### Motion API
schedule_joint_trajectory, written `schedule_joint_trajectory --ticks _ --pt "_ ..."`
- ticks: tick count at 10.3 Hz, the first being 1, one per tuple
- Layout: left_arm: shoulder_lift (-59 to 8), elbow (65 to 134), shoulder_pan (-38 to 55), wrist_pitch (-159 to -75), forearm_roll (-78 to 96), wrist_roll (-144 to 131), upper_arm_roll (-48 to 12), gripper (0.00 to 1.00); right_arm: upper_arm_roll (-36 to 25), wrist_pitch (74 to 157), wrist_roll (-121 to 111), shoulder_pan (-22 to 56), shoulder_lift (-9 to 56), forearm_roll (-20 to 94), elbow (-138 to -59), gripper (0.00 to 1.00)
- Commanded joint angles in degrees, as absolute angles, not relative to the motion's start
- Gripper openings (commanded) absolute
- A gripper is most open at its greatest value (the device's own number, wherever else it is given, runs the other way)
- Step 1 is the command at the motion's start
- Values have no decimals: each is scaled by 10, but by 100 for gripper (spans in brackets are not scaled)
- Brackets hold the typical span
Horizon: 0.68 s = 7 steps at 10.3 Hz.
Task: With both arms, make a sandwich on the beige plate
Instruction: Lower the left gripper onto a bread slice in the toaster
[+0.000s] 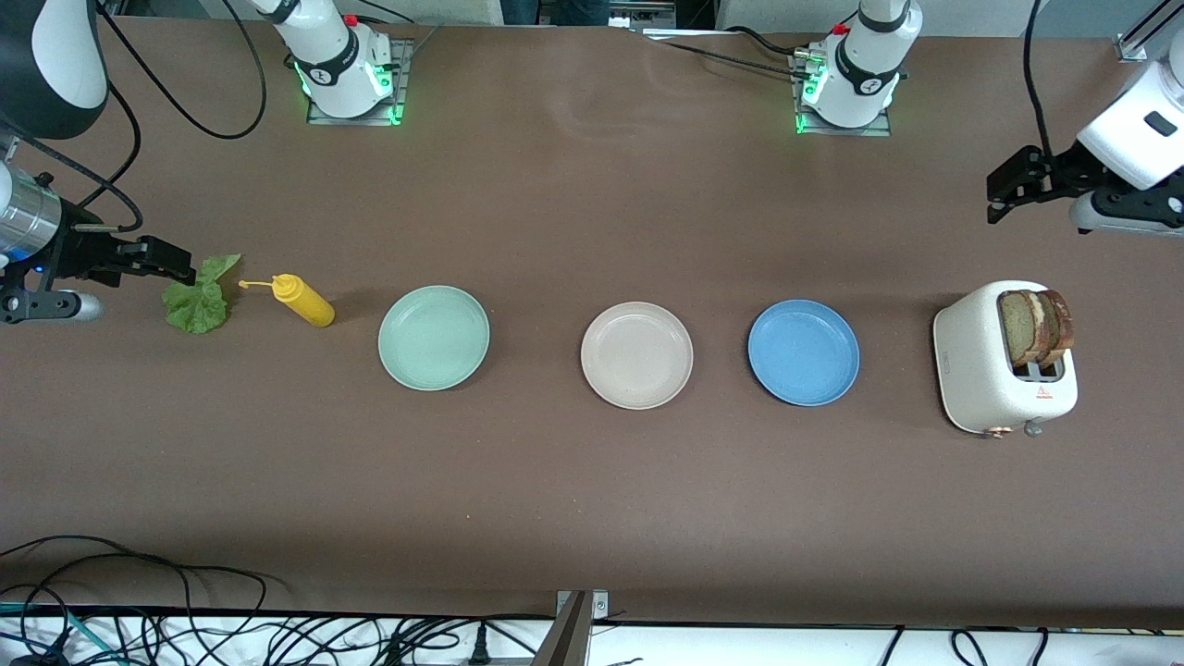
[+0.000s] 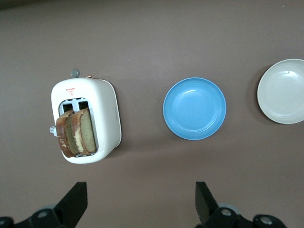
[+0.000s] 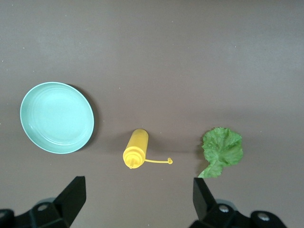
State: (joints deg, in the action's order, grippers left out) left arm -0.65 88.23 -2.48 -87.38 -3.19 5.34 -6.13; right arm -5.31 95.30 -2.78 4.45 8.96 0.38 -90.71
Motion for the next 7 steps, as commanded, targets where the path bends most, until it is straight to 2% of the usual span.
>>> schedule_joint_trajectory --ticks 1,3,5,7 --pt "-56 856 -83 -872 -32 132 -57 100 -51 950 -33 40 89 11 -903 100" --pt "-100 836 -116 -874 -33 154 -57 100 -51 950 -33 40 89 11 -903 100" --pt "-135 844 -152 -933 -36 190 -57 100 -51 950 -33 40 89 11 -903 100" --pt "-170 846 -149 -949 -37 184 -58 100 -51 950 -33 40 89 11 -904 100"
